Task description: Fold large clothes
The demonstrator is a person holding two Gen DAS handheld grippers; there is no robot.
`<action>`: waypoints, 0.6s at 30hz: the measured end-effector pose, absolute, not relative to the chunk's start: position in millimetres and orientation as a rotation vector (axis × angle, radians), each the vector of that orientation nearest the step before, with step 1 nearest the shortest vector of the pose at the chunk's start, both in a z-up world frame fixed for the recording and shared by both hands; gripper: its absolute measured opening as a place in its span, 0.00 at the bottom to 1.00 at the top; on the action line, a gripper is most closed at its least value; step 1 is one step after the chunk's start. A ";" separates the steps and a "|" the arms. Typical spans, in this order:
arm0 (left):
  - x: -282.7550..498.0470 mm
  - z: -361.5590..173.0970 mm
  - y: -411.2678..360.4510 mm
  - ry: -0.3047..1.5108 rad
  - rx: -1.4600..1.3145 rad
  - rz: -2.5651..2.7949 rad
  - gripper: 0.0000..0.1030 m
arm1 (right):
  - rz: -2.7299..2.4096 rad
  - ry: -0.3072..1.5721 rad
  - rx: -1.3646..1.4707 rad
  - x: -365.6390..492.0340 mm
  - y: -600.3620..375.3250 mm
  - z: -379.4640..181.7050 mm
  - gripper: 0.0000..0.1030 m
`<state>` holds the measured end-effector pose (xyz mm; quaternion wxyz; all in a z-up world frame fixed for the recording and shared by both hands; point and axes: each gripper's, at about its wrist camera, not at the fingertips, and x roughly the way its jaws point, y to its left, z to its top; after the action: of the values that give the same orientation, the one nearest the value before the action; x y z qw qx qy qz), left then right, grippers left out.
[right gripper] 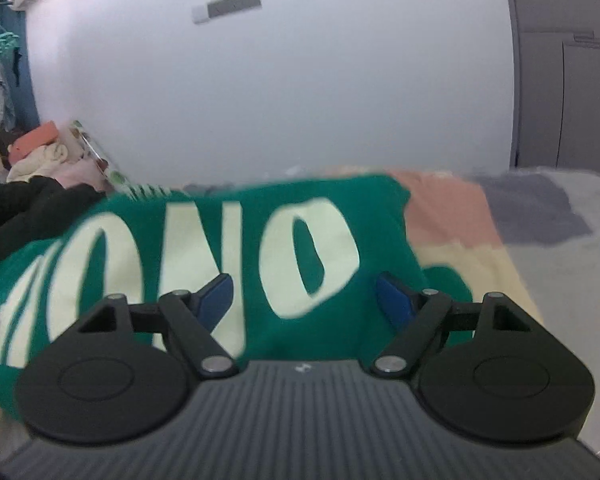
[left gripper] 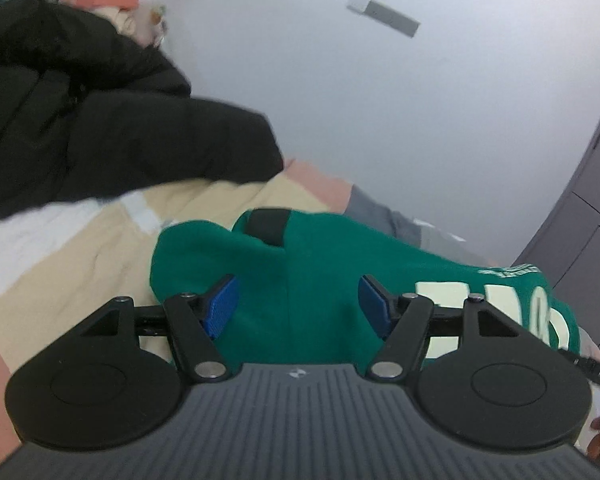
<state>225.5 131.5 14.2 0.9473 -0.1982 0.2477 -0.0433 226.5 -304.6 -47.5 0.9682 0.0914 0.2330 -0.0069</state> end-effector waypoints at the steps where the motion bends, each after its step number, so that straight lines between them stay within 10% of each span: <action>1: 230.0 9.6 131.2 0.515 -0.410 -0.083 0.69 | -0.013 0.489 0.199 226.5 -307.2 -54.2 0.77; 18: 201.9 21.4 150.2 0.552 -0.559 -0.088 0.73 | 0.006 0.495 0.433 192.7 -315.8 -51.1 0.78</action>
<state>201.9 150.2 21.4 0.9229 -0.2722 0.2691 -0.0427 192.7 -315.8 -51.1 0.9464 0.2125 0.2433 0.0031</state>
